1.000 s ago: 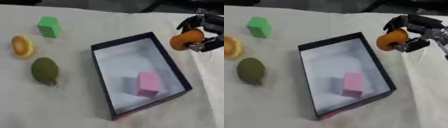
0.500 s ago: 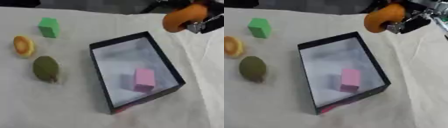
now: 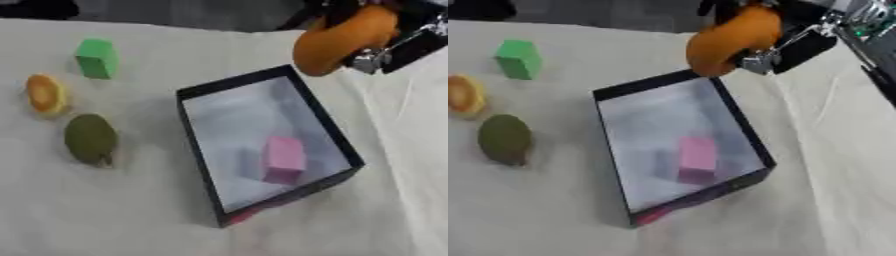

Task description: Pick up objects on the table and place them in the box.

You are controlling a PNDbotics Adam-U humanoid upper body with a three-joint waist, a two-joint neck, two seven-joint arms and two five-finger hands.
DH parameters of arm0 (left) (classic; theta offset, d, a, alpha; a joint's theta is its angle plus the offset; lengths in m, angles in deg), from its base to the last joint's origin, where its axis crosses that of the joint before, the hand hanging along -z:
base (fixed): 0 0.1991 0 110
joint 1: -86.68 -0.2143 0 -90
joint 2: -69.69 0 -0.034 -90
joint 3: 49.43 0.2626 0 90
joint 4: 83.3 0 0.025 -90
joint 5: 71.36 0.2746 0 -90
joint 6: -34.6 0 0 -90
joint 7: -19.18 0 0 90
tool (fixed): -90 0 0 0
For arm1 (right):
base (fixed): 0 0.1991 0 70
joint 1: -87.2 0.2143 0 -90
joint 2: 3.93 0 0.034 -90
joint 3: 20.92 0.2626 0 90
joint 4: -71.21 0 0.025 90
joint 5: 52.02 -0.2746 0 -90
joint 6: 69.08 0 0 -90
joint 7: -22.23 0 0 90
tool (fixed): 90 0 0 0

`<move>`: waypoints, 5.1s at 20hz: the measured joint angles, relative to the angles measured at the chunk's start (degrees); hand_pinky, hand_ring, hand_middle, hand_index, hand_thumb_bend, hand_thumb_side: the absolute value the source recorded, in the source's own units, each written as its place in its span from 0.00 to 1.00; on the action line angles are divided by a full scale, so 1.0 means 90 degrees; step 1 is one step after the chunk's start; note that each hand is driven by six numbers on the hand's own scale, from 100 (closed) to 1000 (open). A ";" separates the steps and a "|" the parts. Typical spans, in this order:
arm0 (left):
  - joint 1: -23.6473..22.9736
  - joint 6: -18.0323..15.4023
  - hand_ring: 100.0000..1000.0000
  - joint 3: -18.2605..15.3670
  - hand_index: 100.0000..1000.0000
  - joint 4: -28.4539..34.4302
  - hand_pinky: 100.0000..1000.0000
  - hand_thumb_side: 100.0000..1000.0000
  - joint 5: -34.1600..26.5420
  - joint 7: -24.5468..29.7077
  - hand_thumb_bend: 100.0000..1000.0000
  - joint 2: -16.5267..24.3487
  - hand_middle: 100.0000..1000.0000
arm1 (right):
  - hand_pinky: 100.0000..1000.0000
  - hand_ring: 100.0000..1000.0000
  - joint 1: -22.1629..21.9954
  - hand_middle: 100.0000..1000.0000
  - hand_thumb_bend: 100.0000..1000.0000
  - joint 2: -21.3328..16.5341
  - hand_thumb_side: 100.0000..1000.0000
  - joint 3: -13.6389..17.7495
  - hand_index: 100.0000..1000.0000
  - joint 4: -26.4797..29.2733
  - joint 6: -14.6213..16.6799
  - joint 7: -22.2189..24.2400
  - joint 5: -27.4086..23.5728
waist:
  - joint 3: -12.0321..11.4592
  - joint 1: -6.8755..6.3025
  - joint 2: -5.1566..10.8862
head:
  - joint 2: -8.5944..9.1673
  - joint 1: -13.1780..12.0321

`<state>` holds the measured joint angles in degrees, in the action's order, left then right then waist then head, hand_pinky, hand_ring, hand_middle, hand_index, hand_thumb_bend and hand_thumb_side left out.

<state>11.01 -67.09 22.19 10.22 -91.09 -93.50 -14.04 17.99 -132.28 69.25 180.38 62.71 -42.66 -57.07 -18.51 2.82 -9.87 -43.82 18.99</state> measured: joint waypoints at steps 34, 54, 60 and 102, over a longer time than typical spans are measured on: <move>0.0452 0.0119 0.82 0.0337 0.84 -0.0358 0.67 0.73 -0.0147 0.0434 0.10 -0.0127 0.73 | 0.76 0.71 0.0542 0.44 0.00 0.1154 0.00 -0.0730 0.56 -0.0687 -0.0268 0.0343 0.0734 | -0.0477 0.0069 0.0025 | 0.0000 0.0587; 0.0416 0.0003 0.82 0.0276 0.84 -0.0781 0.66 0.75 -0.0082 0.0410 0.12 -0.0632 0.73 | 0.99 0.99 0.0464 0.89 0.00 0.1623 0.18 -0.0891 0.79 -0.1026 0.0048 0.0027 0.2483 | -0.0517 0.0223 0.0018 | 0.0000 0.0805; 0.0348 -0.0163 0.82 0.0218 0.84 -0.0976 0.66 0.76 0.0015 0.0354 0.12 -0.0633 0.73 | 1.00 1.00 0.0340 1.00 0.00 0.1728 0.15 -0.0979 0.89 -0.1015 0.0239 -0.0163 0.3224 | -0.0497 0.0246 0.0018 | 0.0000 0.0824; -0.0217 -0.0453 0.83 0.0068 0.85 -0.0466 0.67 0.71 0.0166 0.0346 0.07 -0.0115 0.74 | 0.83 0.91 -0.1885 0.84 0.00 0.0146 0.39 0.2415 0.85 -0.1168 -0.1428 -0.0417 -0.5204 | 0.0310 0.0252 0.0025 | -0.0001 -0.0480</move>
<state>9.06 -71.16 22.80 6.03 -89.60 -90.39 -15.07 1.02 -130.96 90.98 169.86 49.86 -46.41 -103.91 -15.72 5.08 -9.64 -43.82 14.67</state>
